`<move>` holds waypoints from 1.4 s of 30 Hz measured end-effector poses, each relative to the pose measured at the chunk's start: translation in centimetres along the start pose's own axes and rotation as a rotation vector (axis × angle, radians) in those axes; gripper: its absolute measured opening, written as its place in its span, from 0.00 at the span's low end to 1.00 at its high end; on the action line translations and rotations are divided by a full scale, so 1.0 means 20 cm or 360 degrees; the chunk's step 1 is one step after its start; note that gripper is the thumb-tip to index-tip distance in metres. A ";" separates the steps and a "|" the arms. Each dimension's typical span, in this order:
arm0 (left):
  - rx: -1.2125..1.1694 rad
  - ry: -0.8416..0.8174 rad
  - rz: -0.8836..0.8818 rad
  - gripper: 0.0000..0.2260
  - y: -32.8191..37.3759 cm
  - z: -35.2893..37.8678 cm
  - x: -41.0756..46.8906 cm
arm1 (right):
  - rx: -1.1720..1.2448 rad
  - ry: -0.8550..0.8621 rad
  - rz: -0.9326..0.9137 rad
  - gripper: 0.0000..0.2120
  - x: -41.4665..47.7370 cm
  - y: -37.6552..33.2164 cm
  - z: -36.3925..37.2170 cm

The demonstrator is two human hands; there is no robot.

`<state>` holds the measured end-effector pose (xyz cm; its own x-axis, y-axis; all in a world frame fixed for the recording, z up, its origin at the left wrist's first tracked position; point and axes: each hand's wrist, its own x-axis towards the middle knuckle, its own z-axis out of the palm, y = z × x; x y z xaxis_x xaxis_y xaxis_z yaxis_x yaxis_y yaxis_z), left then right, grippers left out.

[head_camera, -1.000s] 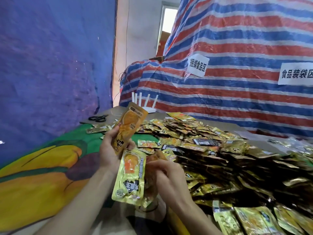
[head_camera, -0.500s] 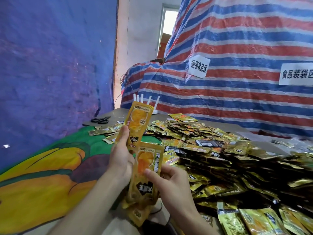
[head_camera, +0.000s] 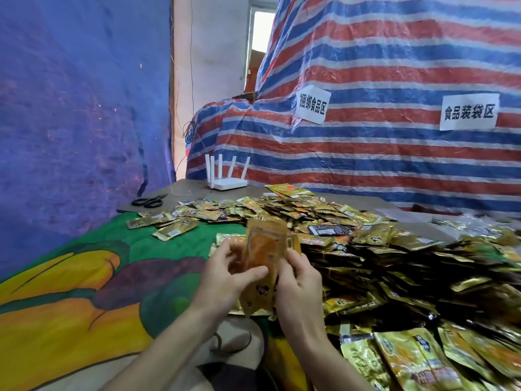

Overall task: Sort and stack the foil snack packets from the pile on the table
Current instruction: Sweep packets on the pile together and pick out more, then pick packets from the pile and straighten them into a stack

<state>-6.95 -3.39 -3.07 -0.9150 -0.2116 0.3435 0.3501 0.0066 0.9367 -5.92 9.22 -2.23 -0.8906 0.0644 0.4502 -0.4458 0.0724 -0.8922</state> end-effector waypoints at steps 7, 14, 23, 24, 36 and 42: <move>-0.0011 -0.0039 0.0058 0.16 0.03 -0.09 0.05 | -0.0019 -0.0239 -0.0110 0.22 -0.01 -0.02 -0.01; 0.0159 -0.0269 0.0296 0.19 0.05 -0.13 0.01 | -0.0290 -0.0430 -0.0501 0.39 0.03 -0.07 -0.10; 0.0389 -0.0462 0.0135 0.30 -0.01 0.01 -0.11 | 0.0219 -0.0093 -0.0137 0.21 -0.03 0.01 -0.03; 0.0367 -0.0520 0.0047 0.37 -0.02 0.01 -0.12 | 0.0150 -0.0092 -0.0133 0.17 -0.04 0.02 -0.02; 0.0059 -0.0389 0.0289 0.25 -0.04 0.05 -0.15 | 0.0228 0.0122 -0.0124 0.08 -0.03 0.01 0.02; 0.0029 -0.0731 0.0219 0.18 -0.06 0.06 -0.16 | 0.0322 0.0031 -0.0127 0.08 -0.02 -0.01 -0.02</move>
<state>-4.66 -1.52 -5.21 -0.8559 0.2460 0.4549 0.4742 0.0225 0.8801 -5.50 9.52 -2.13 -0.8509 0.0860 0.5183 -0.5253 -0.1230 -0.8420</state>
